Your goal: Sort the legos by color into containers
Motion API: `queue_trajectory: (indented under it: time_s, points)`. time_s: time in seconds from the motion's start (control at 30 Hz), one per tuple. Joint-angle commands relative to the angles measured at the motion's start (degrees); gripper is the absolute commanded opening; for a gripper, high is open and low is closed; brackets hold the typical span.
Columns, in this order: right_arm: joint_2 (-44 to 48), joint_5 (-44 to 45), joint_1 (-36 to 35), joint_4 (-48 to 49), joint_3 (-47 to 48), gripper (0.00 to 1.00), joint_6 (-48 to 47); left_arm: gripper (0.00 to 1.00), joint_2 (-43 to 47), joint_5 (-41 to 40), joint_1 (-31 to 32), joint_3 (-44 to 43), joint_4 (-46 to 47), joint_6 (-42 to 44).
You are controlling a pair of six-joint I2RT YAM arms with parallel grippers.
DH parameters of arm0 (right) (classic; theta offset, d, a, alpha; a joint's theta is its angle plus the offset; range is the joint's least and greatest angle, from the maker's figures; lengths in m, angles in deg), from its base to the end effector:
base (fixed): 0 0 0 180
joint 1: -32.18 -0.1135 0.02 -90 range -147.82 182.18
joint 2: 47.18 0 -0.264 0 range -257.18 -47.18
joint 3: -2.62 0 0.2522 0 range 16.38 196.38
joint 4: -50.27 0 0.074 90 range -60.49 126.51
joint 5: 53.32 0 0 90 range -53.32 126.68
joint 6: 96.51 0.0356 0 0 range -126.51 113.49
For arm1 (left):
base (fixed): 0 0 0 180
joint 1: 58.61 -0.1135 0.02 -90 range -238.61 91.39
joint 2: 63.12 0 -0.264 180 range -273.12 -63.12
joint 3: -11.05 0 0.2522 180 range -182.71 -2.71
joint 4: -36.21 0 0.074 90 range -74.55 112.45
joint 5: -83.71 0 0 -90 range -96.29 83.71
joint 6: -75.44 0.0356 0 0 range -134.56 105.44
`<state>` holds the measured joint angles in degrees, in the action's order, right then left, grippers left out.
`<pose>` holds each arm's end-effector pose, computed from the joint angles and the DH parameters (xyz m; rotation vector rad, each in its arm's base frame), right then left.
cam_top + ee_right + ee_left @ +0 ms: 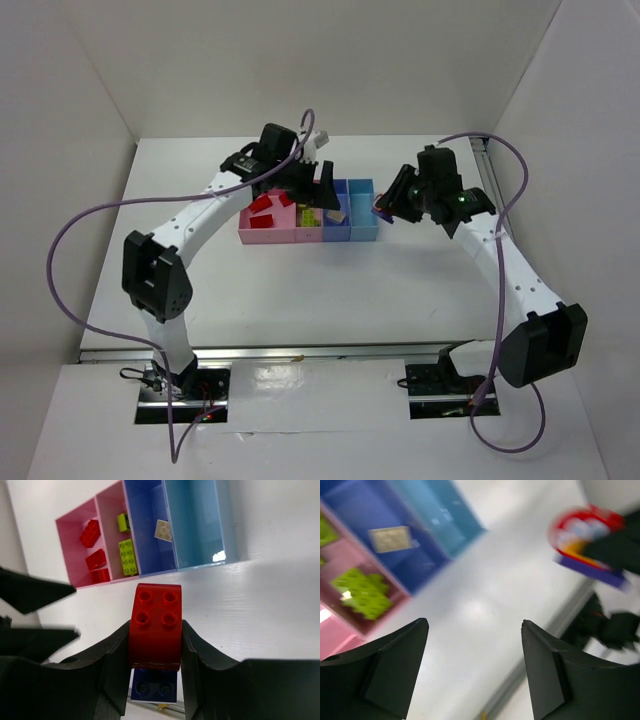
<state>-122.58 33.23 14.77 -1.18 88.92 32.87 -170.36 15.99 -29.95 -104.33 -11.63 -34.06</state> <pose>0.2707 0.0871 0.3455 0.4152 2.3096 0.5760 0.3710 -0.2182 0.3330 0.4036 2.3218 -0.8714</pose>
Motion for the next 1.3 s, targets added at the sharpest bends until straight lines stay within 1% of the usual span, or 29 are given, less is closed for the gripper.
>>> queue_trajectory:
  time_s: [0.0, 0.03, 0.07, 0.13, 0.17, 0.2, 0.33, 0.37, 0.4, 0.43, 0.57, 0.7, 0.83, 0.87, 0.9, 0.97, 1.07, 1.1, 1.2, 1.23, 1.27]
  points:
    - [0.5, -7.3, 2.9, 5.1, 1.8, 0.25, -0.2, 0.85, 6.8, 14.5, 0.6, 3.8, 6.5, -1.0]
    - [0.5, -9.2, 3.5, 6.7, 1.8, 0.25, -0.2, 0.85, 6.8, 19.1, 0.6, 4.3, 7.0, -2.7]
    - [0.5, -13.5, 4.2, 7.8, 0.6, 0.25, -0.2, 0.85, 6.8, 21.3, 0.6, 4.3, 7.8, -3.5]
    - [0.5, -18.9, 6.5, 12.6, -1.2, 0.25, 0.3, 0.84, 5.8, 24.6, 1.1, 4.3, 10.3, -5.0]
    - [0.5, -21.5, 7.2, 14.1, -2.1, 0.25, 1.1, 0.84, 4.9, 25.9, 1.8, 3.7, 10.4, -5.0]
    - [0.5, -26.1, 7.8, 15.9, -4.0, 0.24, 1.1, 0.84, 4.4, 26.6, 1.8, 3.7, 10.4, -5.0]
    - [1.2, -33.0, 10.6, 21.9, -7.7, 0.24, 2.2, 0.85, 4.4, 30.1, 1.8, 2.4, 10.9, -5.5]
    - [1.2, -34.7, 11.2, 24.9, -8.4, 0.24, 2.2, 0.85, 4.4, 31.0, 1.8, 1.7, 10.9, -5.5]
    - [1.2, -37.7, 11.2, 26.3, -9.7, 0.24, 2.9, 0.85, 4.4, 32.3, 1.8, 1.7, 10.9, -6.3]
    - [1.7, -38.9, 11.9, 28.9, -10.2, 0.24, 2.9, 0.87, 4.4, 32.9, 1.8, 1.7, 10.9, -6.3]
    - [2.8, -41.4, 12.4, 31.8, -11.4, 0.24, 4.0, 0.87, 4.9, 34.0, 1.8, 2.2, 12.2, -6.9]
    - [3.4, -45.1, 12.4, 35.9, -12.7, 0.24, 4.6, 0.87, 5.6, 39.0, 0.6, 5.4, 18.2, -10.5]
    - [4.5, -48.1, 12.9, 38.8, -13.2, 0.24, 5.2, 0.87, 5.0, 39.8, 0.6, 6.6, 20.0, -12.7]
    - [5.0, -48.7, 12.9, 40.6, -13.2, 0.24, 6.2, 0.87, 5.5, 39.8, 0.1, 7.4, 23.2, -13.5]
    - [5.6, -50.0, 12.9, 42.0, -13.8, 0.24, 7.5, 0.87, 5.6, 41.2, 0.1, 9.1, 25.2, -15.7]
    - [5.6, -50.8, 13.5, 44.6, -13.8, 0.24, 8.7, 0.87, 5.6, 42.5, -1.4, 9.6, 28.4, -17.1]
    - [5.6, -52.8, 13.5, 48.4, -13.8, 0.24, 10.6, 0.87, 5.0, 46.6, -3.1, 11.9, 35.2, -22.7]
    - [5.6, -53.6, 13.5, 49.6, -14.4, 0.24, 12.6, 0.87, 5.0, 48.8, -3.1, 13.5, 42.4, -27.3]
    - [5.6, -54.7, 13.5, 51.4, -14.4, 0.24, 14.0, 0.87, 4.5, 50.2, -3.1, 14.6, 50.2, -32.6]
    - [5.6, -54.7, 13.5, 51.4, -14.4, 0.24, 14.0, 0.87, 4.5, 50.2, -3.1, 14.6, 51.9, -33.7]
    - [5.6, -54.7, 13.5, 50.9, -14.4, 0.24, 13.5, 0.88, 4.0, 50.2, -2.5, 13.7, 51.0, -33.8]
